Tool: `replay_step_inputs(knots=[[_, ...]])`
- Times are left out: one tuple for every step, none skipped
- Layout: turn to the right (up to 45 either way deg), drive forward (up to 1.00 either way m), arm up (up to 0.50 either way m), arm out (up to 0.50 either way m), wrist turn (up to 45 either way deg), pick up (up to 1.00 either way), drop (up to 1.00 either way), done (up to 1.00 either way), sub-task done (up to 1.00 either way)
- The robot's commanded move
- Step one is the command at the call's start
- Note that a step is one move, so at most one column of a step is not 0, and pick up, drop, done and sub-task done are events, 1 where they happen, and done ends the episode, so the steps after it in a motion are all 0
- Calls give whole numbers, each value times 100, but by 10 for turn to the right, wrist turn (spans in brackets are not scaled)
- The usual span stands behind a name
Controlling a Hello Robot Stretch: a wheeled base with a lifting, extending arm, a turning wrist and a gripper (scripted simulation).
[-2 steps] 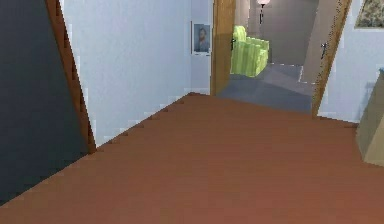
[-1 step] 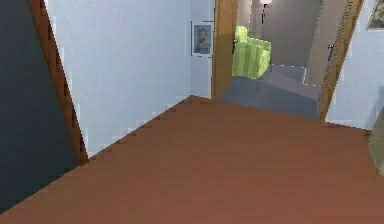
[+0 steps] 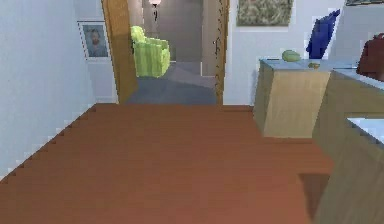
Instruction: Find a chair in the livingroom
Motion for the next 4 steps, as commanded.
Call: replay_step_inputs(knots=[[0,100,0,0,0,0,0,0,0],[0,100,0,0,0,0,0,0,0],[0,100,0,0,0,0,0,0,0],[30,0,0,0,0,0,0,0,0]])
